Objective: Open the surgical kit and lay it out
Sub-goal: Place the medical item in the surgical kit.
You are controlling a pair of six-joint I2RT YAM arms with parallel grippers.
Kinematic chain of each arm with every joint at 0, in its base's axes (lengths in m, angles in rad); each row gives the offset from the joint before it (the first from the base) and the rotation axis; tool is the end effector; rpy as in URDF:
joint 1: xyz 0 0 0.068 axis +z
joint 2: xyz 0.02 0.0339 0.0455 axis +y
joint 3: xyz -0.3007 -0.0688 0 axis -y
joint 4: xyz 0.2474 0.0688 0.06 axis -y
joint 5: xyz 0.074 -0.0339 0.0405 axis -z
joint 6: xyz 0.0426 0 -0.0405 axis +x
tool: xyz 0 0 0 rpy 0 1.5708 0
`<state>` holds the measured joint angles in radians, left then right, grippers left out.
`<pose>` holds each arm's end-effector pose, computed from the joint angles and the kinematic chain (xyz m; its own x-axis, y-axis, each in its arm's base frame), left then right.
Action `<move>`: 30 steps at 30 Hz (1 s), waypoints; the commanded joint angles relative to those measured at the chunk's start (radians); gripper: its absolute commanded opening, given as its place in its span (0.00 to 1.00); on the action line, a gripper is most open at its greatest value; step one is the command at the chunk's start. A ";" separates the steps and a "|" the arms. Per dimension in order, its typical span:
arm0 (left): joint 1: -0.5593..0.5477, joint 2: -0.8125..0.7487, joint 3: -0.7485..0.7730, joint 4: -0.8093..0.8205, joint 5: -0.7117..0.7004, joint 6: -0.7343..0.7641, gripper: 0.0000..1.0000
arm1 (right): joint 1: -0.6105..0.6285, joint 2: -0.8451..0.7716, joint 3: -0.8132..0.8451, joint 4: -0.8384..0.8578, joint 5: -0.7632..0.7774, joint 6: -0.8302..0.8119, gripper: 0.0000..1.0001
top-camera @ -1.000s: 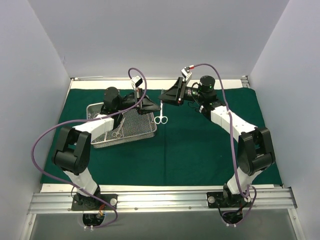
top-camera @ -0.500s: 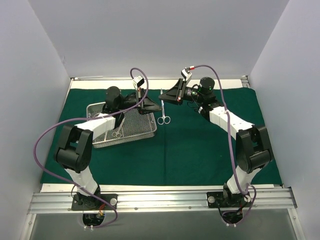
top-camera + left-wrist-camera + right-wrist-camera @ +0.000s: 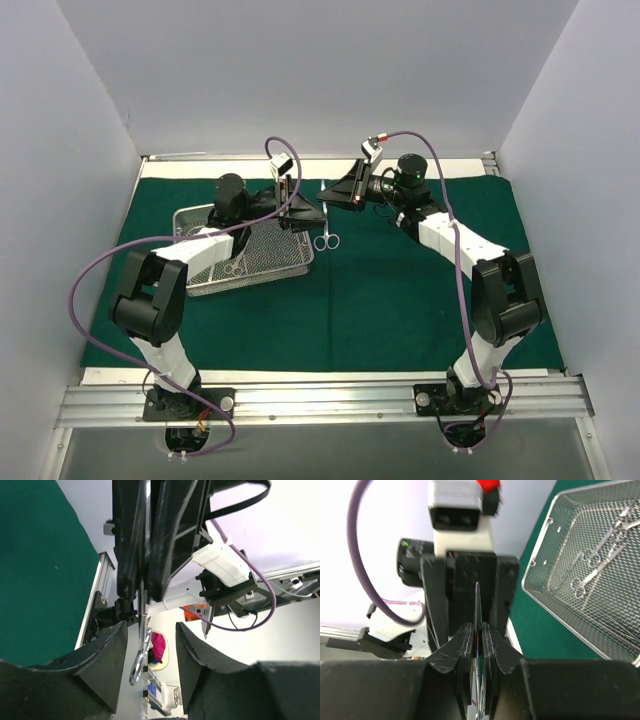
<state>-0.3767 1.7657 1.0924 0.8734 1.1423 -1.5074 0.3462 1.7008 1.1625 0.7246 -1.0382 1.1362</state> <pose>0.3567 -0.1828 0.3194 -0.9681 -0.0630 -0.2425 0.2467 -0.0693 -0.9666 0.3602 0.1689 0.3541 -0.8052 0.1991 -0.5585 -0.5659 0.0231 0.8242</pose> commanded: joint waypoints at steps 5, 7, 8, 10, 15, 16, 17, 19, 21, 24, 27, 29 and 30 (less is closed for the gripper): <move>-0.041 -0.009 0.031 0.032 0.016 0.042 0.52 | -0.007 -0.033 0.069 0.151 0.007 0.091 0.00; -0.044 -0.006 0.034 0.044 0.019 0.032 0.36 | -0.007 -0.035 0.066 0.148 0.015 0.089 0.00; -0.044 -0.005 0.034 0.045 0.019 0.029 0.26 | -0.007 -0.041 0.068 0.141 0.021 0.086 0.00; -0.042 -0.008 0.035 0.000 0.014 0.041 0.03 | -0.007 -0.046 0.086 0.034 0.053 0.021 0.00; -0.039 -0.078 0.164 -0.633 -0.083 0.534 0.02 | 0.048 -0.037 0.330 -0.777 0.303 -0.442 0.39; -0.041 -0.084 0.199 -0.850 -0.111 0.611 0.02 | 0.065 -0.027 0.365 -0.848 0.376 -0.481 0.41; -0.042 -0.089 0.230 -0.948 -0.137 0.680 0.02 | 0.082 -0.012 0.428 -0.913 0.426 -0.536 0.43; -0.042 -0.092 0.287 -1.081 -0.196 0.785 0.02 | 0.119 -0.006 0.454 -0.990 0.507 -0.549 0.46; -0.042 -0.098 0.291 -1.106 -0.217 0.809 0.02 | 0.138 0.003 0.477 -1.045 0.562 -0.549 0.47; -0.045 -0.109 0.288 -1.125 -0.251 0.823 0.02 | 0.158 0.023 0.511 -1.106 0.644 -0.562 0.48; -0.047 -0.103 0.299 -1.160 -0.260 0.840 0.02 | 0.174 0.034 0.534 -1.128 0.682 -0.561 0.48; -0.050 -0.103 0.300 -1.162 -0.269 0.843 0.02 | 0.183 0.049 0.551 -1.146 0.705 -0.566 0.47; -0.050 -0.106 0.300 -1.171 -0.273 0.846 0.02 | 0.188 0.054 0.565 -1.148 0.711 -0.566 0.47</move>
<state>-0.4229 1.6882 1.3495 -0.2405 0.8970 -0.7235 0.5240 1.7409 1.6634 -0.3527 -0.4129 0.6022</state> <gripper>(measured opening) 0.054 0.472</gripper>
